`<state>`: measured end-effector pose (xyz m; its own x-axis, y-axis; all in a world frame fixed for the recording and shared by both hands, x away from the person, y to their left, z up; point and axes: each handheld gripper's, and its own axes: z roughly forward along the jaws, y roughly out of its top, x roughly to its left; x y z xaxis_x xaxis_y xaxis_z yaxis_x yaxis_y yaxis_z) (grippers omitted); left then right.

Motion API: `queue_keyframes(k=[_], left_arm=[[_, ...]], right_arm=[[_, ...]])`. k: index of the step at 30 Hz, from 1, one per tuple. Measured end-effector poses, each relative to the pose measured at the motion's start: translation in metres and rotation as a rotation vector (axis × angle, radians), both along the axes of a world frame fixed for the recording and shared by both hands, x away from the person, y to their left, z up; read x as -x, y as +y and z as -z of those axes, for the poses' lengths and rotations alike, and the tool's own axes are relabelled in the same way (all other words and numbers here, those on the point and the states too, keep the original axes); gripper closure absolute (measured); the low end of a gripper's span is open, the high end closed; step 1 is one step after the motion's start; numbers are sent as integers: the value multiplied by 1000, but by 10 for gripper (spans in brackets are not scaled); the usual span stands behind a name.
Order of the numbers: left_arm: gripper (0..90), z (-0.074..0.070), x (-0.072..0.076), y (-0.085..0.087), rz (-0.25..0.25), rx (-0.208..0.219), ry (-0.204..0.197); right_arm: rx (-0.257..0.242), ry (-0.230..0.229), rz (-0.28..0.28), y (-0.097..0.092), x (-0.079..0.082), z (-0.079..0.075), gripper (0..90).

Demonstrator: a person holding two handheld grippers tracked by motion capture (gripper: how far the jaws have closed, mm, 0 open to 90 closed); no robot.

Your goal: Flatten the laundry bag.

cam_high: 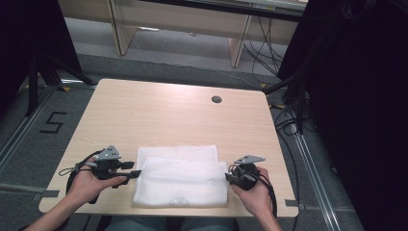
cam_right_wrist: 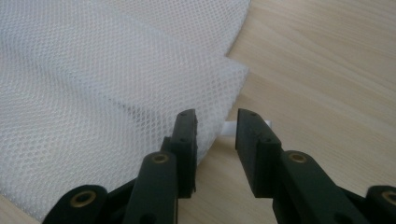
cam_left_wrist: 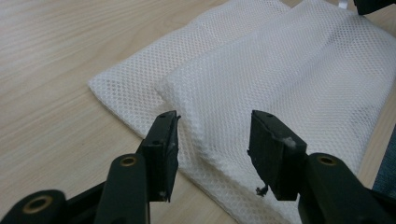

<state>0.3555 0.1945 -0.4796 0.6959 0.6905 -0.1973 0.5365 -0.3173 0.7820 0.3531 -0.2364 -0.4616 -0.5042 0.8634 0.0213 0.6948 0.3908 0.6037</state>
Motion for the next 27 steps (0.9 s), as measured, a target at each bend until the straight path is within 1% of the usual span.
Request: queue_keyframes(k=[1, 2, 3, 4, 6, 7, 8, 9, 10, 11, 12, 13, 14, 15, 16, 17, 18, 19, 20, 21, 22, 23, 24, 25, 26, 27], left_arm=[[519, 0, 0, 0, 0, 0, 0], [519, 0, 0, 0, 9, 3, 12], [520, 0, 0, 0, 11, 3, 16], [521, 0, 1, -1, 9, 5, 3], [534, 0, 1, -1, 25, 4, 6], [560, 1, 2, -2, 32, -2, 5], [570, 1, 2, -3, 41, -14, 10], [570, 1, 2, -4, 49, -17, 4], [588, 1, 2, -7, 49, 4, 15], [631, 0, 2, -7, 70, -18, 4], [661, 0, 2, -7, 70, -18, 4], [661, -1, 3, -8, 81, -22, 11], [692, -2, 3, -8, 96, -31, 6], [717, -3, 5, -9, 116, -54, 9], [750, -4, 9, -10, 131, -73, 20], [784, -4, 12, -10, 140, -71, 26], [811, -5, 15, -10, 159, -80, 27], [837, -6, 20, -11, 177, -83, 35], [863, -8, 24, -13, 194, -104, 31], [883, -9, 28, -16, 212, -101, 33], [895, -11, 32, -20, 233, -116, 26], [896, -13, 38, -28, 266, -139, 15], [896, -13, 38, -28, 266, -139, 15], [896, -14, 42, -33, 276, -157, 7], [896, -14, 45, -38, 309, -198, -3], [897, -12, 47, -43, 316, -207, -2]], right_arm=[[-2, -2, 1, 0, 0, 0, 694], [-2, -2, 1, 0, 0, 0, 694], [-4, 3, 0, 0, 0, 0, 694], [-6, 5, 1, 0, -1, 0, 693], [-7, 3, -6, 0, -2, 1, 695], [-9, 12, -5, 2, -2, 2, 711], [-5, 5, -22, 1, -4, 4, 719], [-5, 5, -22, 1, -4, 4, 719], [-7, 7, -29, 2, -4, 5, 735], [-3, 14, -28, 4, -3, 3, 784], [-3, 14, -28, 4, -3, 3, 784], [3, -11, -49, 4, -4, 4, 805], [-25, 36, -11, 7, -1, 1, 839], [-9, 22, -41, 6, -2, -1, 861], [-4, 8, -46, 7, -1, -1, 894], [-20, 52, -28, 9, 2, -4, 900], [-23, 58, -35, 10, 3, -4, 900], [-30, 50, -44, 11, 5, -4, 900], [-24, 72, -49, 11, 7, -6, 900], [-29, 62, -58, 12, 9, -6, 900], [-16, 86, -83, 15, 15, -9, 900], [-15, 88, -93, 15, 17, -9, 900], [-29, 85, -89, 18, 21, -8, 900], [-22, 122, -94, 19, 24, -10, 900], [-22, 122, -94, 19, 24, -10, 900], [-24, 127, -97, 20, 29, -8, 900]])
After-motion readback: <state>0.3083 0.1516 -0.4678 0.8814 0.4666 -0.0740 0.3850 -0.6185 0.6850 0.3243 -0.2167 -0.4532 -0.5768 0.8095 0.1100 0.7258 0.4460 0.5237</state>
